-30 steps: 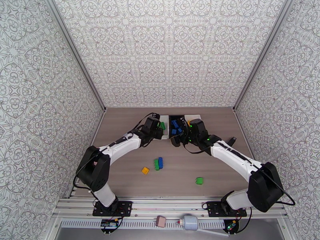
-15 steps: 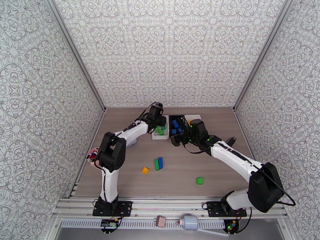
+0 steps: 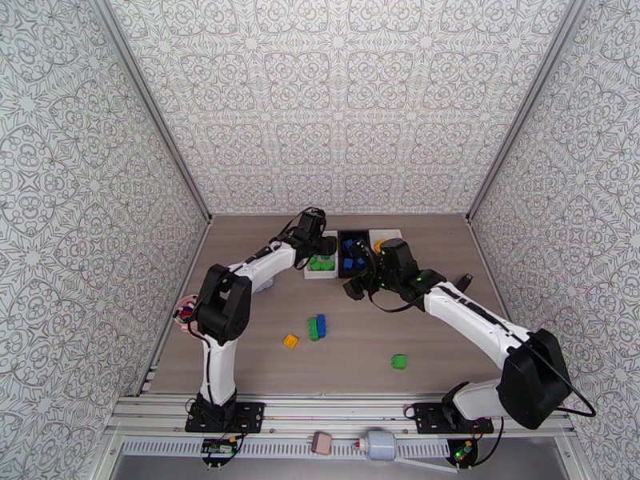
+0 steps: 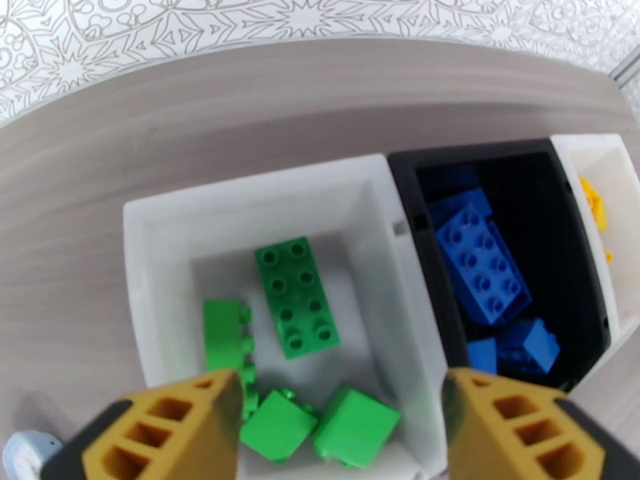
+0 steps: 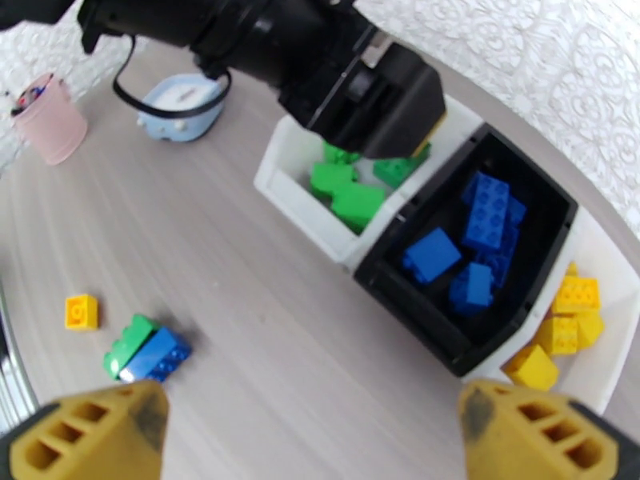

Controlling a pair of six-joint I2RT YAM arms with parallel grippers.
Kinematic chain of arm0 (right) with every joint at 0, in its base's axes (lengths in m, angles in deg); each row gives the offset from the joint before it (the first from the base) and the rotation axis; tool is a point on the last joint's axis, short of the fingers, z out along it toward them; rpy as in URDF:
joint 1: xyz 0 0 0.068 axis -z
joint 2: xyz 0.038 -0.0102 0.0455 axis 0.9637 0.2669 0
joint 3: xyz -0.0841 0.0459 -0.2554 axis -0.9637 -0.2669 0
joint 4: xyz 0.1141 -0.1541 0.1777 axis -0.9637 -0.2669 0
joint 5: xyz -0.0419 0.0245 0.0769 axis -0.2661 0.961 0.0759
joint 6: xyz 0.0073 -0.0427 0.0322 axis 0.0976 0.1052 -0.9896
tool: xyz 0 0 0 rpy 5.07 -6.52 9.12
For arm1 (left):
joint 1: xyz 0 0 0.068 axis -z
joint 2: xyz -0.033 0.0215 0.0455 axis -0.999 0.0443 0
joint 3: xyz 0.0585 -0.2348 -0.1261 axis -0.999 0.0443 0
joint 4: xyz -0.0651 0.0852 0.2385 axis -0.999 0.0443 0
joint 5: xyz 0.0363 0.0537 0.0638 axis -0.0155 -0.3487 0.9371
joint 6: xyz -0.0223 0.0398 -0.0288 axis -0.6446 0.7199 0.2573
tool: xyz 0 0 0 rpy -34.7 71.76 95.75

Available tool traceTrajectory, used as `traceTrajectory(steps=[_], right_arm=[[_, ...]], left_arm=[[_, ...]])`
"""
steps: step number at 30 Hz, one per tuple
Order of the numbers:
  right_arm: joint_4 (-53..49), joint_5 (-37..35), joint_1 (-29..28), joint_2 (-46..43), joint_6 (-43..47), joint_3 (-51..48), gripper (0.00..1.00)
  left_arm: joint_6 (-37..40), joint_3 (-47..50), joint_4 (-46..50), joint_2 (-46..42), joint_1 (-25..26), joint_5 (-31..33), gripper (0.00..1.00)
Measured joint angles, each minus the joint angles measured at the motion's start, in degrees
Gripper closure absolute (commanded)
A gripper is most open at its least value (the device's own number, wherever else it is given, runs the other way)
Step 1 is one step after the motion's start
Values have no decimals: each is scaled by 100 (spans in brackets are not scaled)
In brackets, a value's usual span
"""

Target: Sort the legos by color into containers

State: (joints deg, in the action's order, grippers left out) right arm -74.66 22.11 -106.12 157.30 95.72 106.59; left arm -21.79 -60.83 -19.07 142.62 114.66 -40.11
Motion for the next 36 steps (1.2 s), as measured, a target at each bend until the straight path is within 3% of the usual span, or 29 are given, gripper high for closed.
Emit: traceTrajectory(steps=[9, 16, 25, 36], right_arm=[[-1187, 343, -542, 514, 1928, 848, 0], [-2135, 197, -1281, 1169, 2973, 1462, 0], [-2686, -153, -1941, 2144, 3493, 1910, 0], [-2900, -632, -2092, 3327, 3547, 2507, 0]], left_arm=[[-299, 1222, -120, -1687, -42, 85, 14], [-522, 2299, -131, -2686, -433, 249, 5], [-621, 3320, -101, -3451, -1075, 348, 0], [-614, 3464, -101, -3589, -1178, 323, 0]])
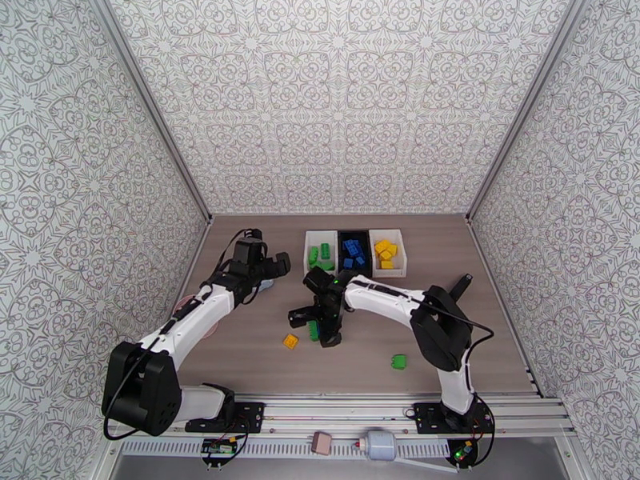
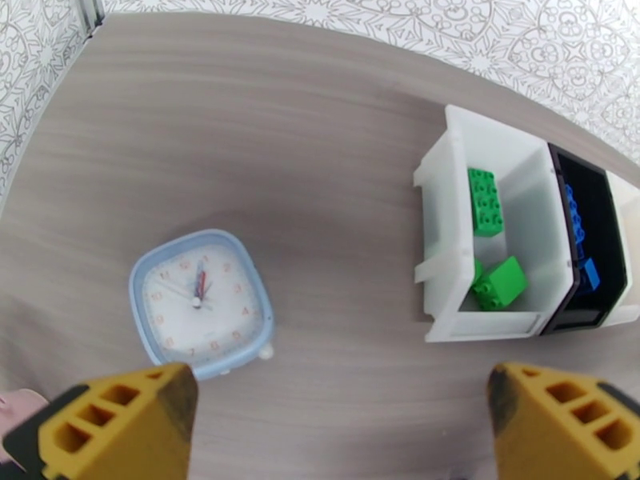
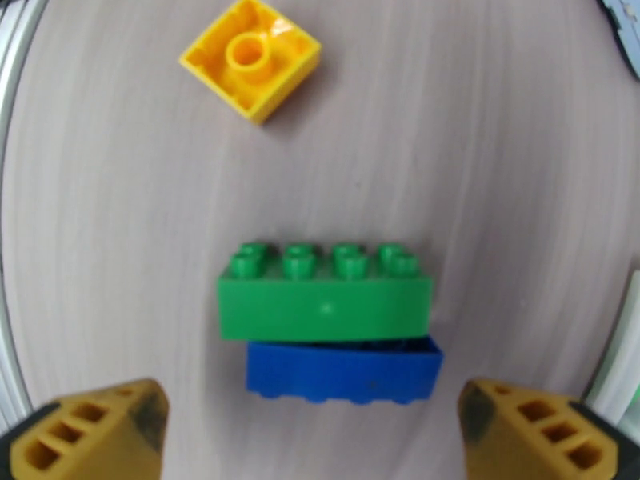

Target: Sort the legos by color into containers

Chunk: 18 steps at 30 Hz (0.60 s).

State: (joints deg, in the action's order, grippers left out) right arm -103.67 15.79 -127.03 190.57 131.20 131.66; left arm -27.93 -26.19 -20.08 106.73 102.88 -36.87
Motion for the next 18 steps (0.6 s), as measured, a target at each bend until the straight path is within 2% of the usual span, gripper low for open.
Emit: traceTrajectory(steps=[8, 18], right_arm=[[79, -216, 0, 352, 24, 107, 3], [162, -216, 2, 525, 13, 153, 32]], left_arm=[[44, 37, -26, 0, 11, -2, 0], [63, 39, -26, 0, 13, -4, 0]])
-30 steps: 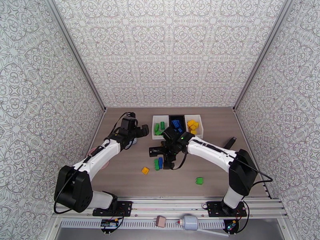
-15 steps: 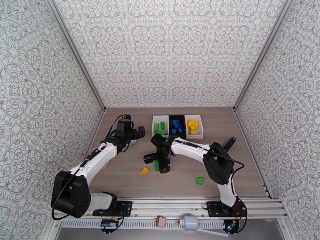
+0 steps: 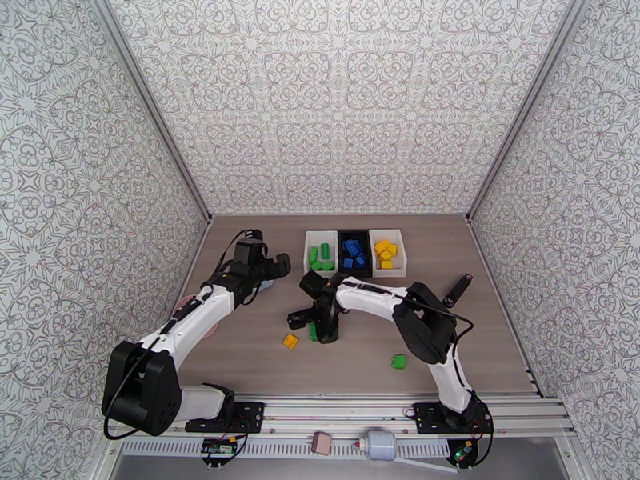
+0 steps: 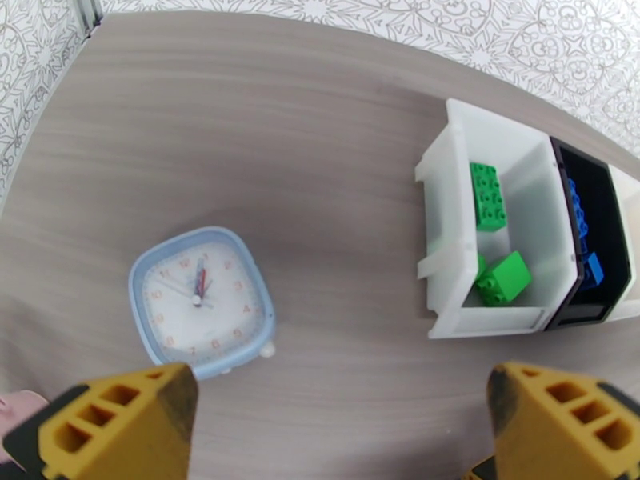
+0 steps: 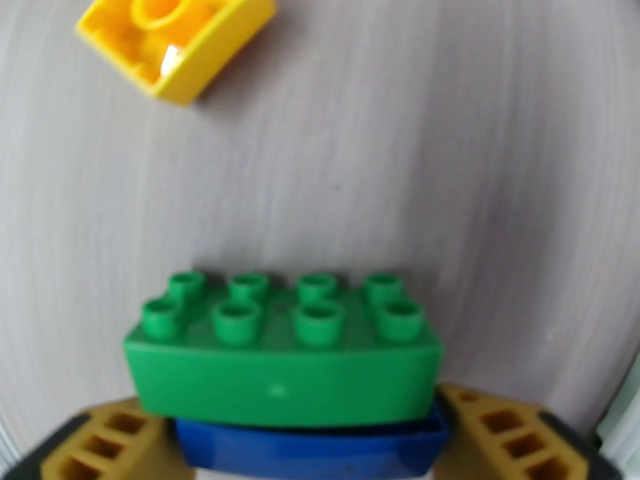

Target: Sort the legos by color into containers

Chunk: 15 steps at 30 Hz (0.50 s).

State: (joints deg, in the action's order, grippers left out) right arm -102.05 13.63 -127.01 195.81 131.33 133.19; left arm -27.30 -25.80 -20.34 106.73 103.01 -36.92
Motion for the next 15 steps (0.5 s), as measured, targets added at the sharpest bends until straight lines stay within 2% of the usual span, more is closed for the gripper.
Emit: traceTrajectory(steps=[6, 11, 15], right_arm=[[7, 17, 20, -2, -74, 7, 40], [103, 20, 50, -94, -164, -92, 42], [291, 22, 114, -518, -376, -424, 42]], left_arm=[[4, 0, -2, 2, 28, -44, 0], [46, 74, -140, 2, 59, -136, 0], [90, 160, -291, 2, 131, -173, 0]])
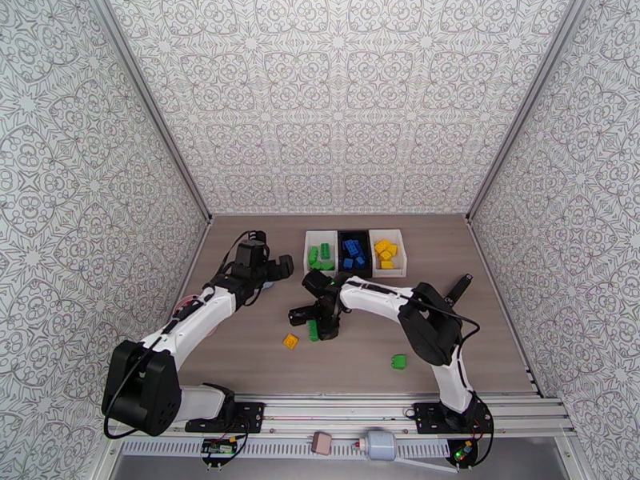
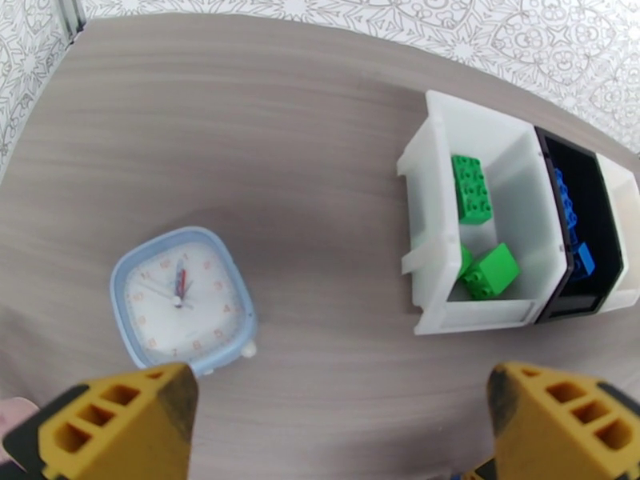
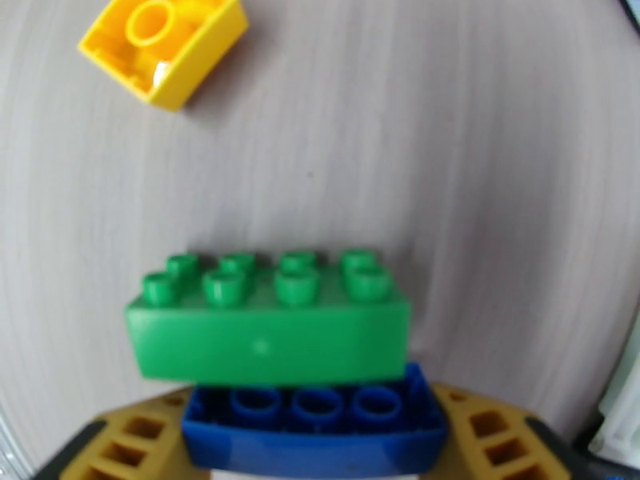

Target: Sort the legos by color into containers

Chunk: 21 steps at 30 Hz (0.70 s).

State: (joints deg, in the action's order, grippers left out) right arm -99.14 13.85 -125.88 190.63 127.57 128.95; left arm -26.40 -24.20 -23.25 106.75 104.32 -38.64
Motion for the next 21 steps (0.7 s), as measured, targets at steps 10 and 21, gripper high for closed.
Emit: traceTrajectory(steps=[10, 21], right_arm=[[1377, 304, 737, -2118, -1360, -1665, 42], [2837, 76, 1762, -4006, -3265, -3250, 48]], left_arm=[[107, 278, -595, -9, 326, -136, 0], [981, 761, -1128, -535, 1091, -413, 0]])
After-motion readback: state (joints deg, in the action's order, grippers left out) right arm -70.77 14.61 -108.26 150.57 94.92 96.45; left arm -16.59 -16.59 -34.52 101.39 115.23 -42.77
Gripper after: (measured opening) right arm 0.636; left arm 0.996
